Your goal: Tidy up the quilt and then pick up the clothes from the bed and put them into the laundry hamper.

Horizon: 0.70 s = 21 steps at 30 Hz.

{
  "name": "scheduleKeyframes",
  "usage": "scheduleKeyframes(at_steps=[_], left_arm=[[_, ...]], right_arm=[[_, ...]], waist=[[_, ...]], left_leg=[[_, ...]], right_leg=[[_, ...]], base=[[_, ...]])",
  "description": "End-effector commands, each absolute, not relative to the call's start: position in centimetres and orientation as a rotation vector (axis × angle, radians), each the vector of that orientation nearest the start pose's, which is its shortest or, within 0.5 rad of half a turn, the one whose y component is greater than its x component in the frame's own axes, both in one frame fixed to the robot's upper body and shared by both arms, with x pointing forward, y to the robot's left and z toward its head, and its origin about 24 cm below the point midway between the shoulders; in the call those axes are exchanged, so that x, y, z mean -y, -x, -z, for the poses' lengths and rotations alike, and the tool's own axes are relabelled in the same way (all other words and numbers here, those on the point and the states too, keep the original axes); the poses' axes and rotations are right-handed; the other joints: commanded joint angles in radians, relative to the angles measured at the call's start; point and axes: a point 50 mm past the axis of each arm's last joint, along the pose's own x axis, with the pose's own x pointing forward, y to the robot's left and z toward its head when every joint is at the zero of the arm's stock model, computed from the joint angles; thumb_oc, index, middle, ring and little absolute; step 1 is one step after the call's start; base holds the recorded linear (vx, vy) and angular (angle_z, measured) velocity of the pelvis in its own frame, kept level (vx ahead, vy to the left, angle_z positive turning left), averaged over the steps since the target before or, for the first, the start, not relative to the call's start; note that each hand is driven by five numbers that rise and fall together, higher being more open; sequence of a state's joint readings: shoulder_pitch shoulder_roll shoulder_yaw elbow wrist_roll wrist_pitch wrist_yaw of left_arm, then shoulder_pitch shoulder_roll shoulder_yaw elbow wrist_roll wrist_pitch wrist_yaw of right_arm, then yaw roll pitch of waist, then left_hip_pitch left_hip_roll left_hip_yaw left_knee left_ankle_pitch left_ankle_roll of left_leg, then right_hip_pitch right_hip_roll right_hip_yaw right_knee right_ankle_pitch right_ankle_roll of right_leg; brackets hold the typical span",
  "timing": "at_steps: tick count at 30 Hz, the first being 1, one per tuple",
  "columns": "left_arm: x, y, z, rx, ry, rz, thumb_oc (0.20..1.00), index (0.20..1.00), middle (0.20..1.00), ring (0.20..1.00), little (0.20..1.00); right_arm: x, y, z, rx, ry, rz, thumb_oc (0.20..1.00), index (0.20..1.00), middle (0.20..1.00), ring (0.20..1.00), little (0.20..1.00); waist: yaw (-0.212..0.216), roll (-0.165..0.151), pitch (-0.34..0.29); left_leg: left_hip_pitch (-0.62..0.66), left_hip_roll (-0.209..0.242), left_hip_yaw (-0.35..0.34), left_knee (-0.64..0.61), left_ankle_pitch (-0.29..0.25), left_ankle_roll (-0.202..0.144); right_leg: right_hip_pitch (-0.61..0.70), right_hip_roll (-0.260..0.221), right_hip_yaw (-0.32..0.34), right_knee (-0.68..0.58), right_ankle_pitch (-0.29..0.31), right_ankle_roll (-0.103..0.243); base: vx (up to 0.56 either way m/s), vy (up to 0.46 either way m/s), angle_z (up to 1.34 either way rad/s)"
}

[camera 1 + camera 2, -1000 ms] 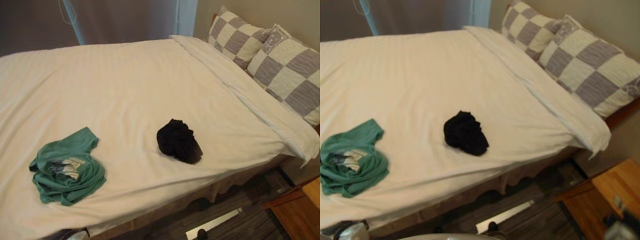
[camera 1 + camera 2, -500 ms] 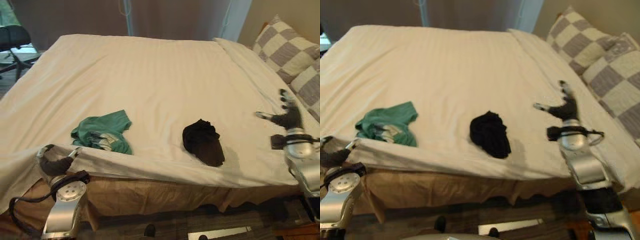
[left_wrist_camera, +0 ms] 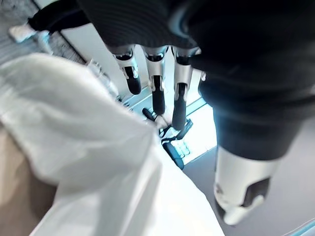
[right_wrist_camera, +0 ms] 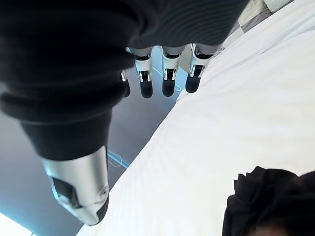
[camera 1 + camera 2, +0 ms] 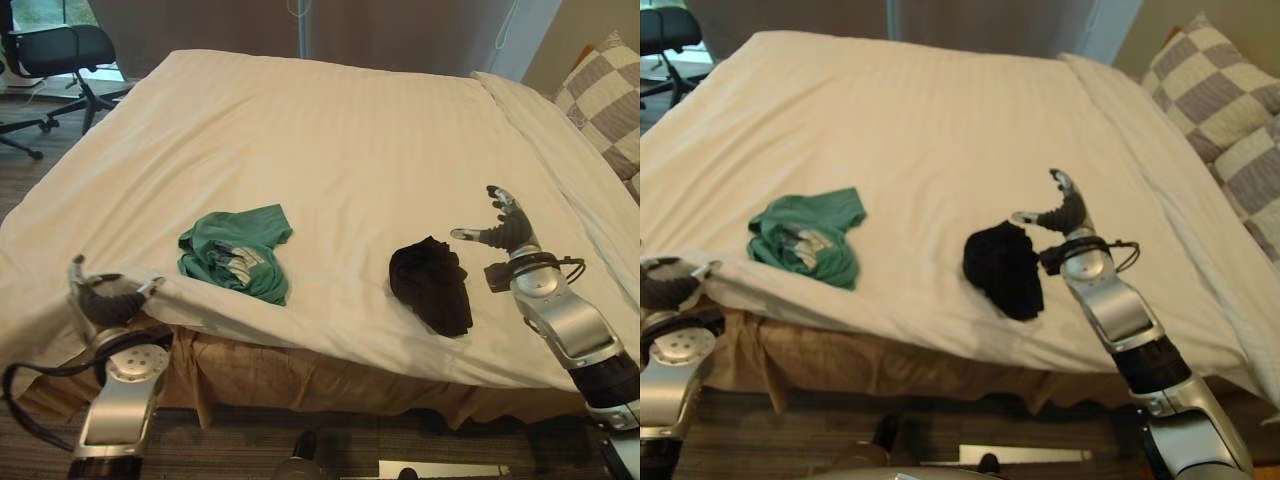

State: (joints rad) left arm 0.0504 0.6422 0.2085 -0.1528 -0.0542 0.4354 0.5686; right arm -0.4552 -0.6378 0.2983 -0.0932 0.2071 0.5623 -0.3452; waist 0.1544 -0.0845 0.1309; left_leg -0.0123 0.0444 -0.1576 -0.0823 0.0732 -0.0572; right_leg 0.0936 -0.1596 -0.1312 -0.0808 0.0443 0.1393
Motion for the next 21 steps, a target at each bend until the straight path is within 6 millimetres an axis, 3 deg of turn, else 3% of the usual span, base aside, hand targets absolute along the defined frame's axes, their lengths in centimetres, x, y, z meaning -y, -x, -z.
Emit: scheduleKeyframes(at_steps=[1,3,7,11,17,21], left_arm=[[-34.0,-24.0,-16.9,0.071,-0.865,-0.836,1.000,1.000,1.000,1.000,1.000],[-34.0,-24.3,-17.1,0.066,-0.880,-0.825,1.000,1.000,1.000,1.000,1.000],[-33.6,-25.9,-21.4,0.209,-0.903,-0.845,1.000,1.000,1.000,1.000,1.000],[-34.7,-26.2,-22.7,0.143,-0.942,-0.920,1.000,1.000,1.000,1.000,1.000],[-38.2,-27.4,-21.2,-0.147,-0.980,-1.041,1.000,1.000,1.000,1.000,1.000],[-39.5,-27.9,-21.0,-0.261,-0.978,-1.092,1.000,1.000,1.000,1.000,1.000]], right_arm=[[17.5,-33.2,-16.1,0.051,0.585,0.104,1.000,1.000,1.000,1.000,1.000],[17.4,-33.2,-16.0,0.047,0.585,0.100,1.000,1.000,1.000,1.000,1.000],[15.5,-34.2,-15.9,0.053,0.604,0.071,1.000,1.000,1.000,1.000,1.000],[14.6,-34.5,-15.6,0.044,0.606,0.054,1.000,1.000,1.000,1.000,1.000],[13.8,-35.0,-16.4,0.043,0.656,0.045,1.000,1.000,1.000,1.000,1.000],[13.6,-35.5,-18.8,0.116,0.682,0.063,1.000,1.000,1.000,1.000,1.000]], waist=[[0.000,-0.002,-0.063],[-0.001,-0.001,-0.064],[-0.011,0.019,-0.054],[-0.018,0.031,-0.057],[-0.053,0.058,-0.031],[-0.075,0.074,0.040]], left_leg=[[0.023,-0.031,0.033,-0.005,-0.030,0.022],[0.021,-0.031,0.033,-0.005,-0.029,0.023],[-0.005,-0.034,0.070,-0.005,-0.023,0.016],[-0.008,-0.034,0.075,-0.005,-0.022,0.015],[-0.029,-0.031,0.098,-0.005,-0.014,0.014],[-0.069,-0.031,0.109,-0.005,-0.015,0.013]], right_leg=[[-0.042,-0.021,0.021,0.047,0.014,-0.010],[-0.042,-0.022,0.021,0.047,0.013,-0.010],[-0.056,-0.027,0.016,0.018,0.031,-0.009],[-0.057,-0.027,0.017,0.012,0.033,-0.007],[-0.096,-0.021,0.048,0.034,0.027,-0.011],[-0.153,-0.014,0.085,0.042,0.024,-0.012]], base=[[0.07,0.036,0.07],[0.03,0.032,0.11],[-0.05,0.026,0.04],[0.00,0.011,0.00],[0.03,0.115,-0.11],[-0.16,0.128,-0.08]])
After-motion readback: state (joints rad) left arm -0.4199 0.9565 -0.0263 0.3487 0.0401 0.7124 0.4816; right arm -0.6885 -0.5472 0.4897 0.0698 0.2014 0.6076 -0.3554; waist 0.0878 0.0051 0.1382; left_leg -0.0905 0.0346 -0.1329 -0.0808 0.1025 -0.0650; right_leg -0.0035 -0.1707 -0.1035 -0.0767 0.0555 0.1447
